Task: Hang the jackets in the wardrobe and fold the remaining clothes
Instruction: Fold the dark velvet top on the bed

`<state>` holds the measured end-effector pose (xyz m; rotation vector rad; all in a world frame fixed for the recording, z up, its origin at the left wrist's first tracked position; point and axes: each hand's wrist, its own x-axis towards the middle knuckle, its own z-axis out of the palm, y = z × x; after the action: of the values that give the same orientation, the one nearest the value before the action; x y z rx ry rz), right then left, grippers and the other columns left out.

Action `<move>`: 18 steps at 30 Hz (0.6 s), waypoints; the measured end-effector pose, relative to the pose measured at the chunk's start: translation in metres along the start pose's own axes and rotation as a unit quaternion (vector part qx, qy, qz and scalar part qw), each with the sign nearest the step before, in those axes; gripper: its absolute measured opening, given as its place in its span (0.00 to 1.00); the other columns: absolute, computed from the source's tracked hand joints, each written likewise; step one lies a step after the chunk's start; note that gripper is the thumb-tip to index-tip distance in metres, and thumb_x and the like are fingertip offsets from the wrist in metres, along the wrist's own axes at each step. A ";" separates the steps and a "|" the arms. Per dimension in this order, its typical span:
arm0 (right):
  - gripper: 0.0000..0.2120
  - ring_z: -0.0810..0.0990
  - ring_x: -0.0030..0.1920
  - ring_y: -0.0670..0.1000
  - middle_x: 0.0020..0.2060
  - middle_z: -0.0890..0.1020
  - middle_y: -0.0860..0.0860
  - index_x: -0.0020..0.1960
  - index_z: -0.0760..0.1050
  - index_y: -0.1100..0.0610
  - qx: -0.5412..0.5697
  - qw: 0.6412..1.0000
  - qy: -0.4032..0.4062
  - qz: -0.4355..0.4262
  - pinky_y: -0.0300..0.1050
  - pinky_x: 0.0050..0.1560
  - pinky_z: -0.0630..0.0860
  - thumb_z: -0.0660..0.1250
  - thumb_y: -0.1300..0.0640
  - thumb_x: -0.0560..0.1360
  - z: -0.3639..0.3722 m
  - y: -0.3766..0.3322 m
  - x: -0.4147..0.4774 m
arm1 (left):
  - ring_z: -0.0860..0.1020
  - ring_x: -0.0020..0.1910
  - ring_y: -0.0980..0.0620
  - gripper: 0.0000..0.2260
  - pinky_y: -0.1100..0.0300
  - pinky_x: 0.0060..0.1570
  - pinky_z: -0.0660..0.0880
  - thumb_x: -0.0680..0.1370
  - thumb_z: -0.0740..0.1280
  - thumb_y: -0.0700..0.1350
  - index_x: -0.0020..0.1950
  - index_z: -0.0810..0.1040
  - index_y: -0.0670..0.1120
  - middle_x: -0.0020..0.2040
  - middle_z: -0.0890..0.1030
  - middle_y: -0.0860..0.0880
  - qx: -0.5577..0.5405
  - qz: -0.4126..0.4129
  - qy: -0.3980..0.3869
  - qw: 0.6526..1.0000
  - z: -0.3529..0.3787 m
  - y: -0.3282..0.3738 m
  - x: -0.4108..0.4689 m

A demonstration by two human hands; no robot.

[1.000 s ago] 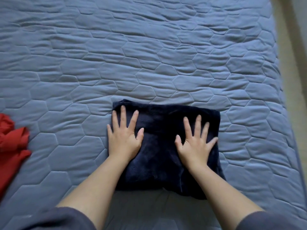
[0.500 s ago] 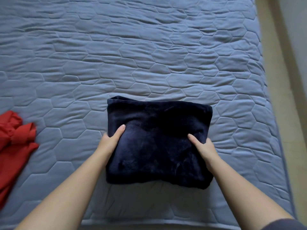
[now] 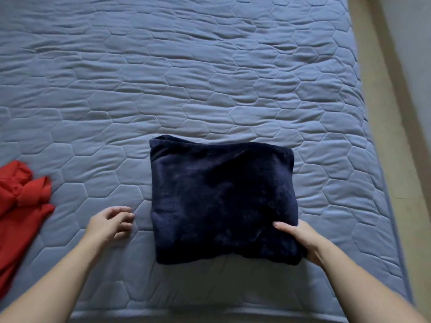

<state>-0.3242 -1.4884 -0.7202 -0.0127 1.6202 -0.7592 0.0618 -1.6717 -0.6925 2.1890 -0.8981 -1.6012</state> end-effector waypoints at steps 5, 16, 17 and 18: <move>0.15 0.85 0.47 0.54 0.46 0.86 0.55 0.56 0.77 0.57 0.036 0.999 0.001 0.003 0.47 0.43 0.80 0.72 0.58 0.71 0.010 0.007 -0.005 | 0.78 0.36 0.52 0.04 0.61 0.34 0.73 0.79 0.64 0.38 0.48 0.78 0.44 0.40 0.80 0.45 0.018 0.041 -0.107 0.993 0.022 -0.014 -0.026; 0.22 0.84 0.52 0.56 0.54 0.84 0.57 0.60 0.76 0.54 0.096 0.991 -0.081 0.043 0.47 0.44 0.81 0.73 0.52 0.67 0.011 0.023 -0.017 | 0.79 0.45 0.70 0.10 0.74 0.42 0.73 0.76 0.69 0.45 0.54 0.76 0.56 0.44 0.82 0.66 0.081 0.167 -0.231 0.955 0.039 -0.030 -0.058; 0.22 0.84 0.51 0.55 0.52 0.84 0.57 0.61 0.76 0.56 0.077 0.993 -0.081 0.034 0.46 0.44 0.81 0.73 0.55 0.68 0.012 0.023 -0.018 | 0.79 0.46 0.70 0.13 0.76 0.41 0.73 0.73 0.72 0.44 0.54 0.76 0.57 0.44 0.82 0.68 0.115 0.184 -0.224 0.950 0.040 -0.033 -0.058; 0.21 0.85 0.48 0.55 0.49 0.85 0.57 0.61 0.76 0.59 0.054 0.996 -0.062 0.018 0.45 0.42 0.81 0.73 0.58 0.69 0.012 0.023 -0.018 | 0.80 0.45 0.69 0.13 0.76 0.40 0.73 0.72 0.74 0.43 0.51 0.77 0.56 0.42 0.82 0.67 0.134 0.197 -0.197 0.951 0.041 -0.035 -0.055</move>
<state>-0.3006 -1.4684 -0.7154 0.0468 1.4569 -0.8017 0.0244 -1.6050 -0.6853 1.7026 -1.6378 -1.8142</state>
